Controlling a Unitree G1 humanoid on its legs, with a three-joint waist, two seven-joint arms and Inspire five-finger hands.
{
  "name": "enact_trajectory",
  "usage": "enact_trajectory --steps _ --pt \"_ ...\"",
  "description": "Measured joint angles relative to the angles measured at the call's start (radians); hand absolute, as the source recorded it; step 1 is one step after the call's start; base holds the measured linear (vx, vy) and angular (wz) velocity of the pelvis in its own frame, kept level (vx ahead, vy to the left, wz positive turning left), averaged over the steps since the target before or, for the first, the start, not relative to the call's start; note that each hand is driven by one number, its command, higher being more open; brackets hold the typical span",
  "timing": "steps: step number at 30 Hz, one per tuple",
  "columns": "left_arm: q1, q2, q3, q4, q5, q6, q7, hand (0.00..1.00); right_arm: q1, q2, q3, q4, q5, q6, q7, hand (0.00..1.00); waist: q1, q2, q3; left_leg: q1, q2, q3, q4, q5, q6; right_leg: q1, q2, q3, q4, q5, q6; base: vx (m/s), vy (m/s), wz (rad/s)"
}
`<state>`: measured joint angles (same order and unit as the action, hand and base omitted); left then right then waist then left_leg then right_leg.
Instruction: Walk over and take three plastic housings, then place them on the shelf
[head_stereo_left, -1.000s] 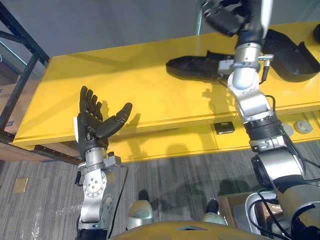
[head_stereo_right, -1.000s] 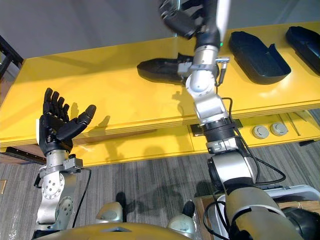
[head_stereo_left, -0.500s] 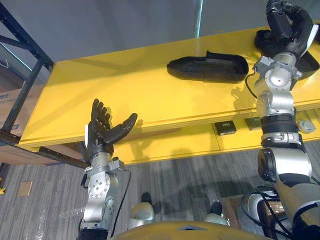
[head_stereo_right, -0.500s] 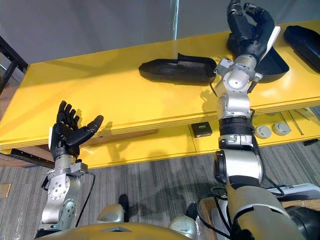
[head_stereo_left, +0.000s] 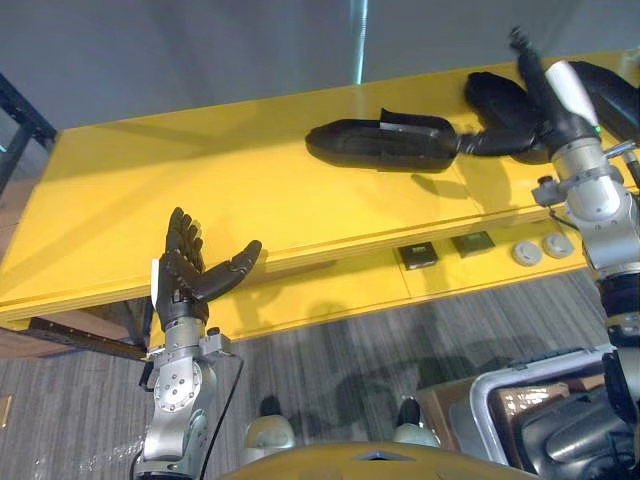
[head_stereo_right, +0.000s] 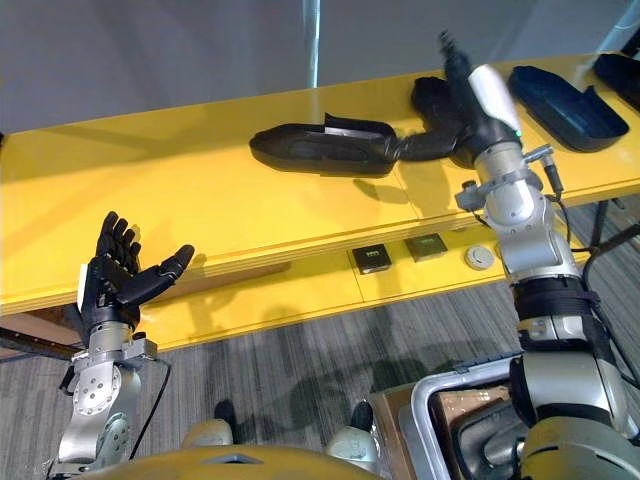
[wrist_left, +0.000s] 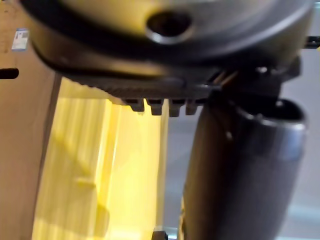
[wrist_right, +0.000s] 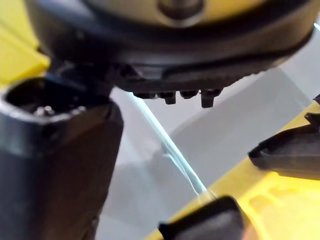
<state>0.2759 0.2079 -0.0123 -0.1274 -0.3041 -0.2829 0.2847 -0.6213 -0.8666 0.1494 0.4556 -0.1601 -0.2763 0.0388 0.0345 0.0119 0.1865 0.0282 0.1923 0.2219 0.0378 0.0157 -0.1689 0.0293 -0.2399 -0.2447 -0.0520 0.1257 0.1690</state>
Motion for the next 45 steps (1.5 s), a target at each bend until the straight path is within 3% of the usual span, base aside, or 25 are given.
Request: enact_trajectory --steps 7,12,18,21,27,35,41,45 --pt "-0.005 0.018 0.01 -0.036 0.0 0.004 0.004 1.0 0.063 -0.083 0.074 -0.019 -0.031 -0.06 0.157 1.0 -0.005 -0.024 0.001 -0.001 0.003 0.009 0.0 -0.001 -0.001 -0.011 0.003 0.007 0.008 0.002 -0.002 -0.01 0.003 -0.03" --pt "-0.015 0.047 0.022 -0.042 0.0 0.004 -0.013 1.0 0.068 -0.084 0.142 -0.024 -0.031 -0.085 0.199 1.0 -0.007 -0.035 0.006 -0.003 0.004 0.009 0.006 -0.005 -0.001 -0.011 0.003 0.008 0.008 0.002 -0.002 0.0 0.0 0.0" --pt "-0.034 0.047 0.023 -0.042 0.0 0.005 -0.036 1.0 0.065 -0.084 0.233 0.026 -0.032 -0.188 0.214 1.0 0.021 -0.04 0.009 -0.011 0.006 0.003 0.015 -0.007 -0.001 -0.01 0.003 0.003 0.01 0.001 -0.003 -0.01 0.003 0.02" --pt "-0.042 0.047 0.03 -0.041 0.0 0.004 -0.044 1.0 0.053 -0.084 0.269 0.055 -0.073 -0.218 0.184 1.0 0.037 -0.041 0.011 -0.023 0.007 -0.01 0.024 -0.007 -0.001 -0.01 0.003 -0.009 0.011 0.0 -0.005 -0.01 0.005 0.1" --pt "-0.041 0.047 0.032 -0.04 0.0 0.004 -0.05 1.0 -0.03 -0.084 0.327 0.124 -0.112 -0.22 0.138 1.0 0.05 -0.047 0.026 -0.04 0.007 -0.028 0.029 -0.006 0.0 -0.011 0.004 -0.025 0.011 0.0 -0.005 -0.01 0.005 0.08" --pt "-0.041 0.047 0.032 -0.039 0.0 0.004 -0.057 1.0 -0.119 -0.084 0.339 0.131 -0.11 -0.25 -0.034 1.0 0.058 -0.051 0.036 -0.044 0.007 -0.035 0.029 -0.005 0.0 -0.009 0.004 -0.033 0.011 0.0 -0.005 0.0 0.003 0.01" --pt "-0.04 0.047 0.032 -0.039 0.0 0.002 -0.07 1.0 -0.142 -0.084 0.213 0.062 -0.102 -0.281 -0.142 1.0 0.061 -0.045 0.042 -0.05 0.007 -0.047 0.029 -0.005 0.0 -0.006 0.004 -0.047 0.011 -0.002 -0.007 -0.01 0.007 0.05" --pt "-0.04 0.047 0.032 -0.039 0.0 0.002 -0.073 1.0 -0.142 -0.084 0.159 0.022 -0.101 -0.246 -0.16 1.0 0.055 -0.044 0.043 -0.05 0.006 -0.051 0.029 -0.005 0.0 -0.002 0.004 -0.052 0.011 -0.003 -0.009 0.0 0.005 0.03"
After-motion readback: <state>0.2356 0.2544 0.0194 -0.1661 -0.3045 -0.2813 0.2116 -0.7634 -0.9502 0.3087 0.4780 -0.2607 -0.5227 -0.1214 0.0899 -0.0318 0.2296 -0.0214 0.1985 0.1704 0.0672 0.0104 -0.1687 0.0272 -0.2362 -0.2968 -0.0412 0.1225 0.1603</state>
